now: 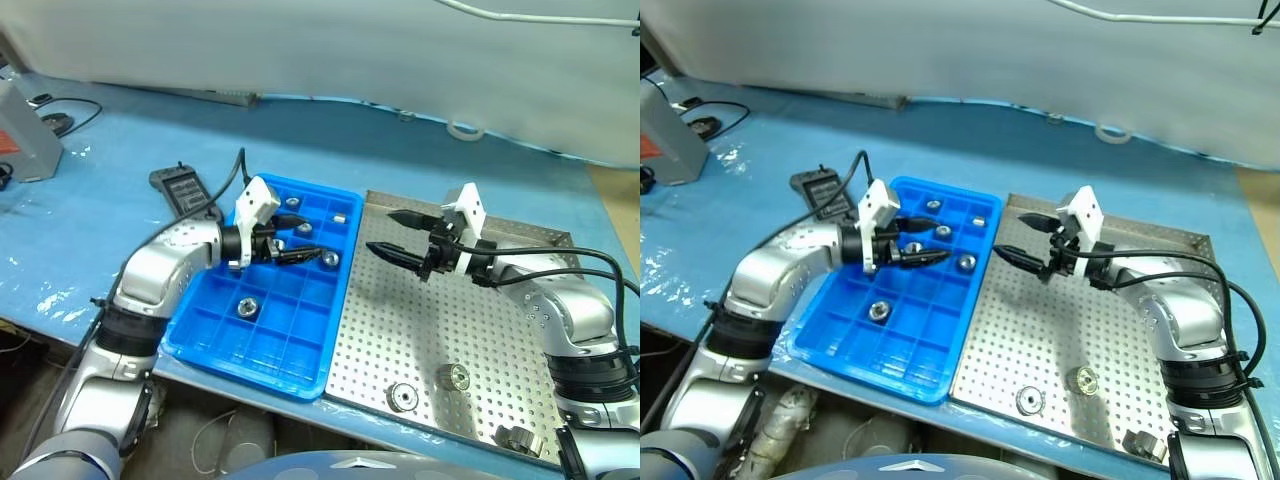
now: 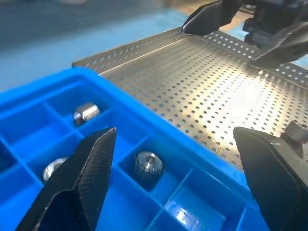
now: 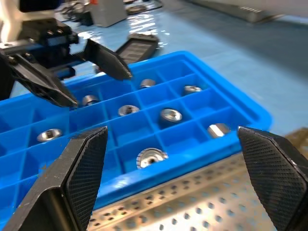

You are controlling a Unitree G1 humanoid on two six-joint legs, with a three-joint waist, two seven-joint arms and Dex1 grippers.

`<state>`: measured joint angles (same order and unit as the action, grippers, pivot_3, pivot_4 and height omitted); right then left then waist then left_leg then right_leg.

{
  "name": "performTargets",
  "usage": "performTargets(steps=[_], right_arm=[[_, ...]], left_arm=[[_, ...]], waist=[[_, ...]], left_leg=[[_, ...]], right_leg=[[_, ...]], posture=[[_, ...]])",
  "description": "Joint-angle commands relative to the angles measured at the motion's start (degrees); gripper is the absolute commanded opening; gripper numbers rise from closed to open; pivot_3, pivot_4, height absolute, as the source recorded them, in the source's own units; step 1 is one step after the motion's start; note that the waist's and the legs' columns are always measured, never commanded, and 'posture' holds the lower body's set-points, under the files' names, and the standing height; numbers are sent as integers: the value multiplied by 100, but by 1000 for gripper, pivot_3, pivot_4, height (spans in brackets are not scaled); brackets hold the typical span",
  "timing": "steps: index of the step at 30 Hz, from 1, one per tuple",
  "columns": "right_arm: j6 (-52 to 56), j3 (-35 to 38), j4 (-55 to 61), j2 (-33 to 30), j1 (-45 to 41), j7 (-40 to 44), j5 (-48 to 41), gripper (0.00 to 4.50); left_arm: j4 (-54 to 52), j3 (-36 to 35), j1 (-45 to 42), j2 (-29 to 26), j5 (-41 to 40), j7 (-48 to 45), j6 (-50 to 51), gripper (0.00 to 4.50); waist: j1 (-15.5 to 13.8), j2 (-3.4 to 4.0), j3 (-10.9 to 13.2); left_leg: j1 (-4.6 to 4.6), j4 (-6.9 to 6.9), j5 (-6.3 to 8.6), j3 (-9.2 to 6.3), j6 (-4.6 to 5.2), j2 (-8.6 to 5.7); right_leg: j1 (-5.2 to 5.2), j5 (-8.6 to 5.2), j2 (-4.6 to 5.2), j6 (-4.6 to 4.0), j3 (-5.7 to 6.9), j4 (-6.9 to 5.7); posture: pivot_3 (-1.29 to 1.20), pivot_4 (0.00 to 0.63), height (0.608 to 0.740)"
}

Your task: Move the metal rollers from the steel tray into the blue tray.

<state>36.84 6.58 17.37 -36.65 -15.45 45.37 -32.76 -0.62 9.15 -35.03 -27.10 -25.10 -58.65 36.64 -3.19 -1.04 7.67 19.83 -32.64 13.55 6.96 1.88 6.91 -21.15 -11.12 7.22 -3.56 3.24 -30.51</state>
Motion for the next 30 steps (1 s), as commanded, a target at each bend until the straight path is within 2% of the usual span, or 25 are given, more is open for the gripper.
performTargets(steps=[1,6,9,10,13,17,20,24,26,27,28,30], right_arm=[[99,668,652,-128,402,-322,-198,4500],[374,1536,1643,-39,1510,-871,-445,4500],[529,2030,2301,110,2179,-1252,-654,4500],[573,2162,2508,174,2363,-1390,-719,4500],[672,2499,3079,370,2875,-1778,-925,4500],[669,2959,3751,657,3665,-2229,-1169,4500],[540,3293,4117,843,4261,-2503,-1347,4500],[-385,3335,4263,821,5373,-2953,-1702,4500],[-1177,3161,4263,787,6150,-3159,-1757,4500],[-1608,3021,4263,785,6564,-3260,-1720,4500],[-1976,2902,4263,761,6907,-3341,-1684,4500],[-2835,2432,4263,752,7671,-3579,-1378,4500]], left_arm=[[553,442,-429,301,127,-594,-447,4087],[1476,798,-1001,671,329,-1340,-938,4087],[2153,999,-1307,1122,560,-1658,-1528,4087],[2357,1030,-1423,1289,566,-1800,-1615,4087],[2934,1112,-1771,1746,592,-2226,-1752,4087],[3452,1369,-2110,2147,788,-2897,-2059,4087],[3948,1492,-2367,2432,948,-3262,-2407,4087],[4610,1937,-2620,2734,994,-3385,-3031,4087],[4764,2240,-2669,2815,874,-3385,-3225,4087],[4821,2398,-2688,2836,797,-3385,-3289,4087],[4853,2515,-2701,2846,732,-3385,-3332,4087],[4990,2810,-2692,2811,726,-3385,-3636,4087]], waist=[[27,-3,-1],[232,-10,-6],[388,-2,-10],[444,3,-12],[614,-2,-16],[927,4,-26],[1264,19,-37],[1785,33,-46],[2081,47,-53],[2250,52,-55],[2409,60,-58],[2774,61,-58]], left_leg=[[2,-1,2,0,4,-2],[16,-16,13,14,24,-5],[13,-16,20,23,35,-5],[10,-14,26,23,45,-3],[14,-20,42,28,72,-3],[21,-17,50,33,85,-4],[28,-10,58,34,95,-5],[74,-11,70,20,113,-9],[105,-16,77,17,125,-14],[117,-18,81,12,129,-17],[127,-18,83,9,130,-16],[135,-11,86,6,125,-17]], right_leg=[[1,0,0,0,-8,2],[-9,0,0,0,-31,14],[-5,0,1,0,-39,23],[7,-1,-1,1,-39,63],[13,0,0,1,-42,81],[11,0,-1,3,-50,103],[15,0,-2,7,-46,131],[9,-17,-2,57,-27,188],[1,-17,1,65,-22,206],[1,-16,4,97,-16,229],[10,-10,4,165,-12,266],[13,-19,8,206,-5,287]], posture=[[-216,150,740],[-381,150,740],[-502,150,740],[-538,150,740],[-614,150,740],[-752,150,740],[-847,150,740],[-974,150,740],[-1023,150,740],[-1056,150,740],[-1072,150,740],[-1116,150,740]])
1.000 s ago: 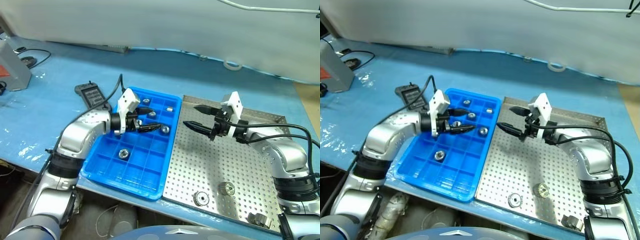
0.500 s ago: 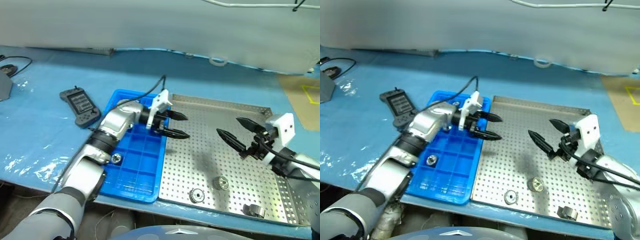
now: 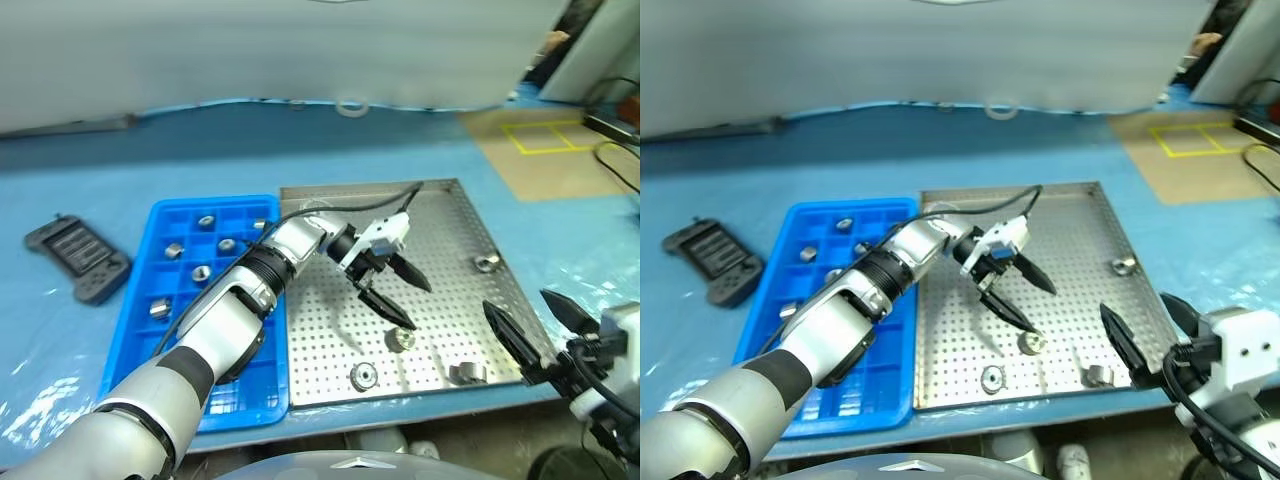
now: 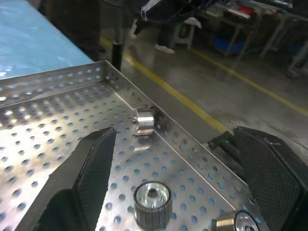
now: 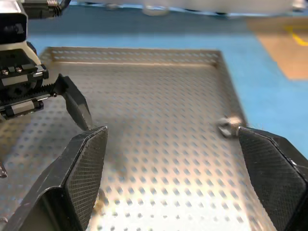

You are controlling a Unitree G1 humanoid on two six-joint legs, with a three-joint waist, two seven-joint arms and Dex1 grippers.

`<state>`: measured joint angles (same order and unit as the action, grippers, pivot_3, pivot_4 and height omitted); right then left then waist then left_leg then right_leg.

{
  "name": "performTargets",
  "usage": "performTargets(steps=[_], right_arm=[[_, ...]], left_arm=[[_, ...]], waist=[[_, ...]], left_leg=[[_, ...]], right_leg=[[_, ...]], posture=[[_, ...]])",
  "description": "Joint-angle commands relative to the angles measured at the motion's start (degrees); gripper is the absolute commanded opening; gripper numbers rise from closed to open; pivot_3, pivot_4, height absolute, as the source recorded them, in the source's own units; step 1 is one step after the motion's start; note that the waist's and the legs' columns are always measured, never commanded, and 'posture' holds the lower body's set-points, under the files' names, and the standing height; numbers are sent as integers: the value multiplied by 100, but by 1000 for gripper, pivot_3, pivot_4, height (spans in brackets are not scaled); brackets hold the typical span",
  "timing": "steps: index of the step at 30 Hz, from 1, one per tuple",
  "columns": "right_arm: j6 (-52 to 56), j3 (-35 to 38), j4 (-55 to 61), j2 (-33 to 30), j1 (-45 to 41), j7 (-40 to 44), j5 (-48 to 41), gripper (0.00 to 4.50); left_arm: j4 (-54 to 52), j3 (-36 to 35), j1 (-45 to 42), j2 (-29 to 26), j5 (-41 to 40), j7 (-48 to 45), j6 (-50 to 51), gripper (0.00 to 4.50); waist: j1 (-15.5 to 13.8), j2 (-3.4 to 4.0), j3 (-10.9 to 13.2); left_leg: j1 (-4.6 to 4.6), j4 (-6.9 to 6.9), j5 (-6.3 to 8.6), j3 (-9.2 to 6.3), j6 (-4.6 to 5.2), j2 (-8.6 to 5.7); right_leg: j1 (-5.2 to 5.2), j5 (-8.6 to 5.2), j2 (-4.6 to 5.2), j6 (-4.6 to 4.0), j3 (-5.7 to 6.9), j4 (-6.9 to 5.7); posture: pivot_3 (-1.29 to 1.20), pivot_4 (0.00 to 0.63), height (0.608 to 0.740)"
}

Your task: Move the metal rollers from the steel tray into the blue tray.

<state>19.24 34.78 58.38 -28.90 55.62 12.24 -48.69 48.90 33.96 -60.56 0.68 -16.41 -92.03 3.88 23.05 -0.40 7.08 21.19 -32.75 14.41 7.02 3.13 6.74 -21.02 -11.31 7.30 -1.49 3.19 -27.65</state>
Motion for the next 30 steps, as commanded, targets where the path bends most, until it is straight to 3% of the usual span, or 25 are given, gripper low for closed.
performTargets(steps=[1,4,8,11,20,30], right_arm=[[-1452,-618,162,-67,853,-387,342,4500],[-2413,-1304,162,-186,1589,-701,748,4500],[-2985,-1860,162,-450,2024,-1142,1063,4500],[-3002,-1870,162,-759,2020,-1376,983,4500],[-2630,-1507,162,-1569,1542,-1706,344,4500],[-2108,-1145,162,-1894,1254,-1563,-189,4500]], left_arm=[[94,435,-145,0,-169,-47,-467,4087],[325,556,-221,-75,-179,-47,-664,4087],[607,422,-386,-164,-217,-47,-848,4087],[743,156,-468,-203,-274,-47,-922,4087],[954,-1032,-450,-371,219,134,-913,4087],[-443,-770,974,-1093,771,-47,-658,4087]], waist=[[359,5,-3],[876,13,-7],[1415,15,-6],[1620,17,-5],[1686,25,-1],[1643,9,11]], left_leg=[[8,1,10,0,-16,0],[16,6,25,-2,-41,1],[19,2,34,-2,-55,-2],[12,3,39,-2,-53,-12],[-15,3,59,-2,-25,-74],[-38,-4,69,-2,-4,-83]], right_leg=[[3,-10,0,17,2,5],[4,-91,8,150,5,12],[-5,-102,17,168,7,12],[0,-102,26,168,6,13],[36,-85,90,192,12,0],[66,-78,105,181,12,-1]], posture=[[-1123,150,740],[-1135,150,740],[-1109,150,740],[-1077,150,740],[-990,150,740],[-916,150,740]])
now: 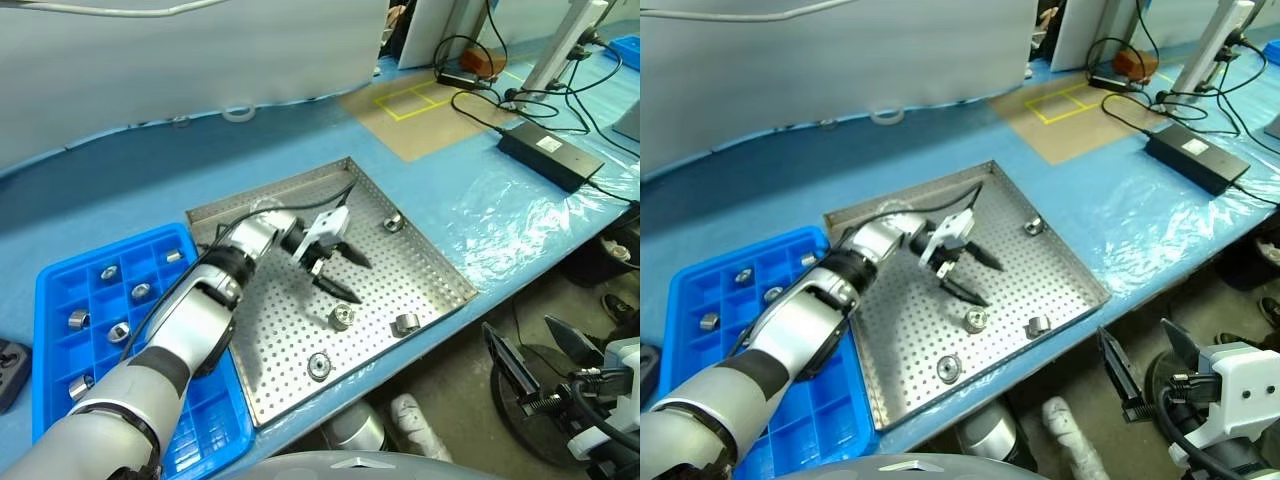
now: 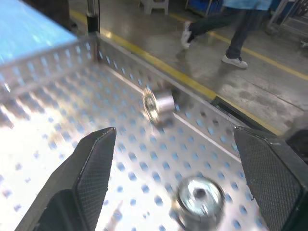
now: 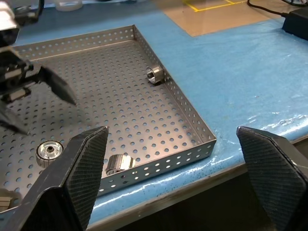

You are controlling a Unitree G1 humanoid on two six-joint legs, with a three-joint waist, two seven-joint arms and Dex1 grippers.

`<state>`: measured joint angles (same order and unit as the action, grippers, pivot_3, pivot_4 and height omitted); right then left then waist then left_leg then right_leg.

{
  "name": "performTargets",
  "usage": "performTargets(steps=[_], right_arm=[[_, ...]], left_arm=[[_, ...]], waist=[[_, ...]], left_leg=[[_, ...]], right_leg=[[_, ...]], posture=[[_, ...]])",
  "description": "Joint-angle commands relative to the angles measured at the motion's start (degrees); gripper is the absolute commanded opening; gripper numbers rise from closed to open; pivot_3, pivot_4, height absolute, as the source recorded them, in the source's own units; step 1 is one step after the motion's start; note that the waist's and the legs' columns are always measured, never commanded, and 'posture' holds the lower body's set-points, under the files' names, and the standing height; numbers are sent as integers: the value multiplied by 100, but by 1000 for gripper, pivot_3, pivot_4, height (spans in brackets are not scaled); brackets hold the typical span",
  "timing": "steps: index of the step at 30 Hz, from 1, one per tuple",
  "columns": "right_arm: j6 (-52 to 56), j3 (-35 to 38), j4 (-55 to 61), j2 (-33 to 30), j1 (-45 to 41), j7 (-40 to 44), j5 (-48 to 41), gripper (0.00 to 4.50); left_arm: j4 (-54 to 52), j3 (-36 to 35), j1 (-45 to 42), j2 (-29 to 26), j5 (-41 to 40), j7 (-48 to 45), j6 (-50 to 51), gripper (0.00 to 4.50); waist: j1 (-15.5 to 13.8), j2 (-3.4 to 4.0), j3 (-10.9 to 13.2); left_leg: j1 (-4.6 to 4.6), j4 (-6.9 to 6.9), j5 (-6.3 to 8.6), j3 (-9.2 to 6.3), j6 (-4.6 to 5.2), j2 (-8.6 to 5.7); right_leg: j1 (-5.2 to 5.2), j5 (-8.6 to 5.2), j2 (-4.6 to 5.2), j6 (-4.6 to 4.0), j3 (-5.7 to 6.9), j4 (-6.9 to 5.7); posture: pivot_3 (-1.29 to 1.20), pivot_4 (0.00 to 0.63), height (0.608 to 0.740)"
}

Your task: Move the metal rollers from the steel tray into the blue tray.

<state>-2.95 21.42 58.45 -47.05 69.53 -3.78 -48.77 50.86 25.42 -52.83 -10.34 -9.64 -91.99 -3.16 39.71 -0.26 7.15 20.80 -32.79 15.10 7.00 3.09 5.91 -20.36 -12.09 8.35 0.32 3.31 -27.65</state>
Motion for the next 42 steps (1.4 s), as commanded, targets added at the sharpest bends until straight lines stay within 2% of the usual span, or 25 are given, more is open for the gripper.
performTargets(steps=[1,9,14,19,25,29,34,37,42], right_arm=[[146,215,155,-109,-192,40,-224,4500],[629,805,155,-68,-1409,-490,-762,4500],[871,726,155,-57,-1609,-540,-745,4500],[826,614,155,-59,-1596,-635,-678,4500],[1005,165,155,-4,-2024,-1237,-354,4500],[938,-403,155,-94,-2251,-1376,-232,4500],[968,-535,155,-140,-2194,-1421,-103,4500],[984,-511,155,-152,-2192,-1427,-135,4500],[1024,-527,155,-121,-2155,-1421,-80,4500]], left_arm=[[-774,99,344,-18,171,-20,10,4087],[-1072,-129,634,215,298,567,351,4087],[-1096,-96,752,266,446,747,265,4087],[-1054,10,892,80,675,700,-33,4087],[-952,-68,1018,48,921,1148,-301,4087],[-1686,-2,1382,57,823,1174,157,4087],[-2569,86,1694,-68,783,1133,744,4087],[-2850,89,1689,-98,756,1178,1029,4087],[-3096,70,1685,-40,729,1371,1397,4087]], waist=[[-58,-8,7],[-152,-10,13],[-162,-4,15],[-175,-3,15],[-209,-4,14],[-290,-1,15],[-337,-3,16],[-340,-3,16],[-338,-2,17]], left_leg=[[2,-2,1,0,2,-1],[10,-10,6,0,12,-10],[11,-10,7,0,12,-10],[11,-13,7,-1,12,-10],[18,-14,7,-1,13,-10],[17,-17,8,-1,16,-10],[15,-19,8,-1,17,-10],[14,-20,8,-1,16,-10],[16,-20,9,-2,16,-10]], right_leg=[[1,10,1,-17,0,0],[1,5,10,-8,-2,1],[-1,2,10,-4,-2,1],[0,-4,9,6,-1,1],[-6,-3,9,6,-1,1],[-5,10,9,-16,-1,0],[-1,16,10,-26,-1,-4],[1,-2,10,3,-1,-3],[-1,-3,9,5,-1,-3]], posture=[[-911,150,740],[-889,150,740],[-886,150,740],[-877,150,740],[-850,150,740],[-837,150,740],[-834,150,740],[-836,150,740],[-839,150,740]])
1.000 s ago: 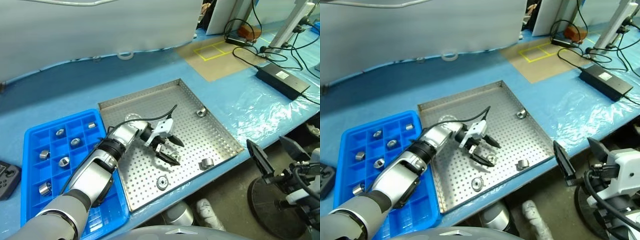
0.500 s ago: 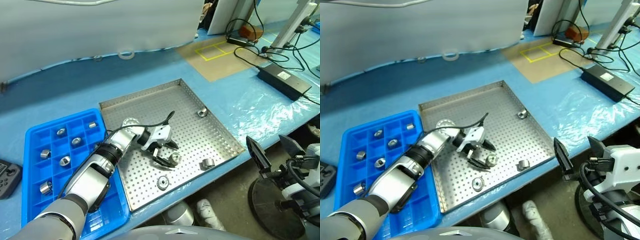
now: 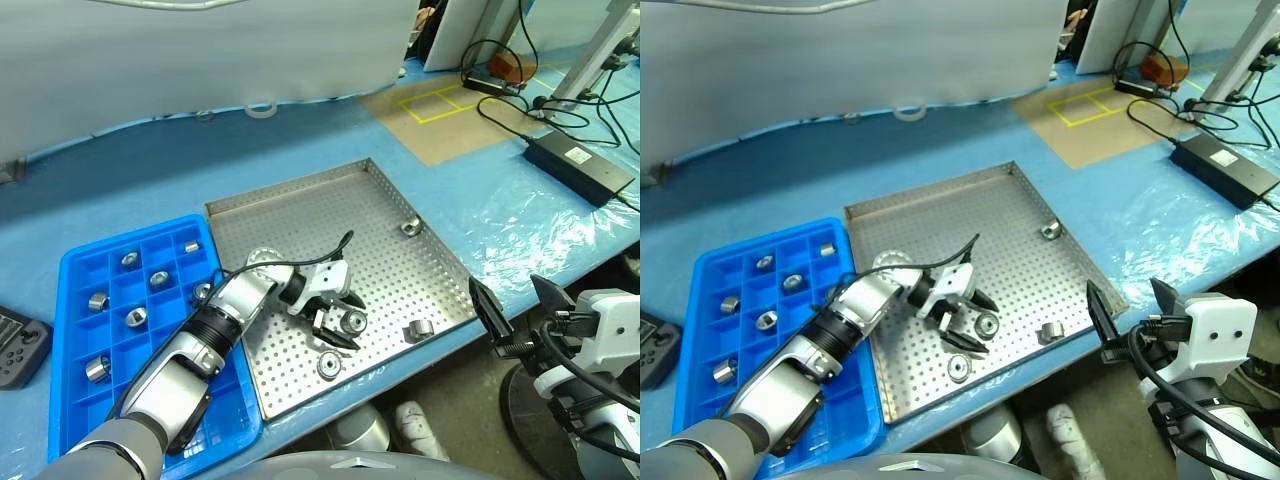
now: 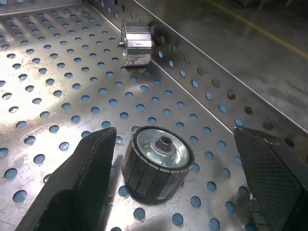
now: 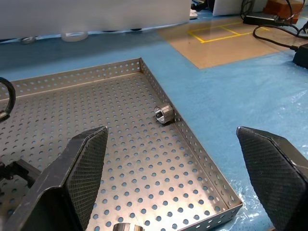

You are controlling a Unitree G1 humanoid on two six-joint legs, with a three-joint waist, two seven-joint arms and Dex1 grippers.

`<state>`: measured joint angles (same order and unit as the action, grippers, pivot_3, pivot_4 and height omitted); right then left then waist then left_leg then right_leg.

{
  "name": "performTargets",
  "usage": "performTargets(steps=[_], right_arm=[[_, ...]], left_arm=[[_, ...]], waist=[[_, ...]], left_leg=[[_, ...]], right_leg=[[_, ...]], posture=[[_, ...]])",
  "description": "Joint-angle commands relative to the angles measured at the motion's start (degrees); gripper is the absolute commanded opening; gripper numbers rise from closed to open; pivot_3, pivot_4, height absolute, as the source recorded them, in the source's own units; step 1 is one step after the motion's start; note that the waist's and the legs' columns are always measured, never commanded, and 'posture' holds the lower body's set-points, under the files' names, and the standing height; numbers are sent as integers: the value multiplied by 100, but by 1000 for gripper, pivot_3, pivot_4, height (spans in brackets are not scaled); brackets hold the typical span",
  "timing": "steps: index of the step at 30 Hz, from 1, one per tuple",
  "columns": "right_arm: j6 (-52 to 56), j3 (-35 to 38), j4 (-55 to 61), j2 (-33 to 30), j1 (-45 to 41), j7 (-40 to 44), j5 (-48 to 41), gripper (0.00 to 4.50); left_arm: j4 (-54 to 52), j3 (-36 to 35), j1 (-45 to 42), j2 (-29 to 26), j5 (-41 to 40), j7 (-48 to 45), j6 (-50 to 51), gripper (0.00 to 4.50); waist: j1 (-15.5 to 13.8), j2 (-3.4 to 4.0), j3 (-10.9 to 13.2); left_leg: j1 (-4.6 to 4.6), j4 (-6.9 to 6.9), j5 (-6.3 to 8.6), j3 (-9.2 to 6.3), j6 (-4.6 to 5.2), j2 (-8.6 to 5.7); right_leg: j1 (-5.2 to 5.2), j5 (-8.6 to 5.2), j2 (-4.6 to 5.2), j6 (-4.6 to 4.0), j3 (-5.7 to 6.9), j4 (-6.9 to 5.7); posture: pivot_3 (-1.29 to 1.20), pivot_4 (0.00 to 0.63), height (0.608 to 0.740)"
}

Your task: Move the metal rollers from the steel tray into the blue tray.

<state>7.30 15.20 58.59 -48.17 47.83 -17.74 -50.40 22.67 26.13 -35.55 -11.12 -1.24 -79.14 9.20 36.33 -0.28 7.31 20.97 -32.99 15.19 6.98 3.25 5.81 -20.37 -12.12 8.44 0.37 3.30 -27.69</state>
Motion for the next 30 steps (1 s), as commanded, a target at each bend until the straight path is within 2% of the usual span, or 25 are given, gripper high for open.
performTargets(steps=[1,2,6,12,18,21,23,25,27,30], right_arm=[[4,97,141,-10,7,-30,84,4500],[13,101,141,-5,-1,-30,84,4500],[5,205,141,22,86,-6,78,4500],[-13,186,141,14,139,-7,115,4500],[58,298,141,26,161,1,94,4500],[92,338,141,26,130,7,63,4500],[144,363,141,27,98,17,53,4500],[213,382,141,34,39,34,38,4500],[302,411,141,58,-31,46,10,4500],[444,452,141,103,-151,88,-22,4500]], left_arm=[[-304,24,-36,40,-109,84,180,4087],[-319,43,-32,44,-108,85,190,4087],[-78,150,-86,53,133,315,5,3217],[112,222,-122,23,150,222,-323,3217],[-46,264,-21,31,83,182,-214,3217],[61,256,-48,41,132,264,-285,2673],[251,260,-91,68,262,458,-420,2097],[429,291,-127,67,289,424,-527,2097],[468,289,-124,64,225,307,-609,1779],[647,236,-206,159,338,606,-660,1728]], waist=[[1,0,0],[2,0,0],[-1,2,0],[1,2,0],[1,2,0],[2,2,0],[-3,1,-1],[-17,-1,-5],[-17,0,-5],[-35,1,-6]], left_leg=[[1,0,0,0,0,0],[1,0,0,0,0,0],[0,0,0,0,0,0],[3,0,0,0,0,0],[3,0,0,0,0,0],[3,0,0,0,0,0],[3,0,0,0,0,0],[2,-1,0,-1,0,0],[1,-1,0,-1,0,0],[0,-1,0,-2,0,0]], right_leg=[[-1,0,0,0,0,0],[-1,0,0,0,0,0],[0,-1,0,1,0,0],[-3,-1,-1,2,0,1],[-3,-1,0,2,0,1],[-3,-1,0,2,0,1],[-2,-1,0,2,0,1],[0,-1,0,2,0,1],[0,-1,-1,2,0,2],[2,-1,-1,2,0,1]], posture=[[-847,150,740],[-849,150,740],[-855,150,740],[-856,150,740],[-853,150,740],[-851,150,740],[-844,150,740],[-837,150,740],[-833,150,740],[-822,150,740]])
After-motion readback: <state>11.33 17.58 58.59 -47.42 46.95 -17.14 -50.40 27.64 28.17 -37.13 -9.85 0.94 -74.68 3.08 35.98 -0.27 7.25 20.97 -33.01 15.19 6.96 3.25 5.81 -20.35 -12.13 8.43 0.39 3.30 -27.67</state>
